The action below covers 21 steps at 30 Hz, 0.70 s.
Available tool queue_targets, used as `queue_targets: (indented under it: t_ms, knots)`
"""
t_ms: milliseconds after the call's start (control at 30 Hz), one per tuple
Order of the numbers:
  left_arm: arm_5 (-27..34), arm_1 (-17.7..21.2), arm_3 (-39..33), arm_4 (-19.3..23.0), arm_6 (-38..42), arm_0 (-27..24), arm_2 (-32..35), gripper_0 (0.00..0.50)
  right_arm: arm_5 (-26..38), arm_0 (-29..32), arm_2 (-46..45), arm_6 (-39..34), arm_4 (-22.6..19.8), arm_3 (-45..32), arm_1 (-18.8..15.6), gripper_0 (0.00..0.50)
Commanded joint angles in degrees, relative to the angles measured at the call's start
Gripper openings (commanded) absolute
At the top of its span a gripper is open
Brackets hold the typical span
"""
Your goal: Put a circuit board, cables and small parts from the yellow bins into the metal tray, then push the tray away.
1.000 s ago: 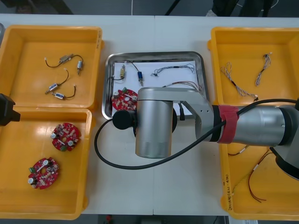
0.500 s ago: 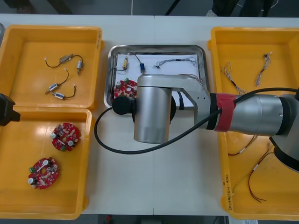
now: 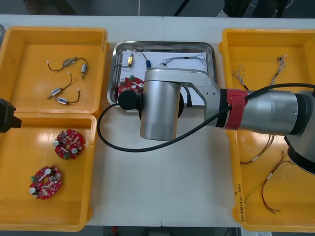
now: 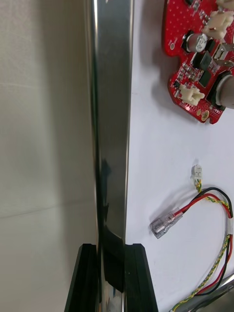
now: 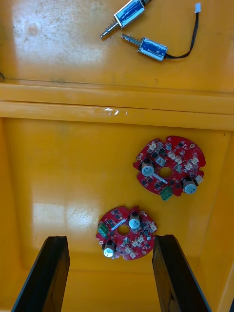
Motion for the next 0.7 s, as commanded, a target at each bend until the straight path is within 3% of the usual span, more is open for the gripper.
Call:
queue_targets:
  t_ms: [33,700]
  knots:
    - [0.37,2.68,-1.51,-0.17,-5.32,1.39,1.83,0.5,-1.72,-3.17,0.47,1.8,0.48,0.51,1.07,0.0]
    - [0.37,2.68,-1.51,-0.17,-5.32,1.39,1.83,0.5,-7.26,-5.46,0.47,4.87,1.97,5.7,1.07,0.0]
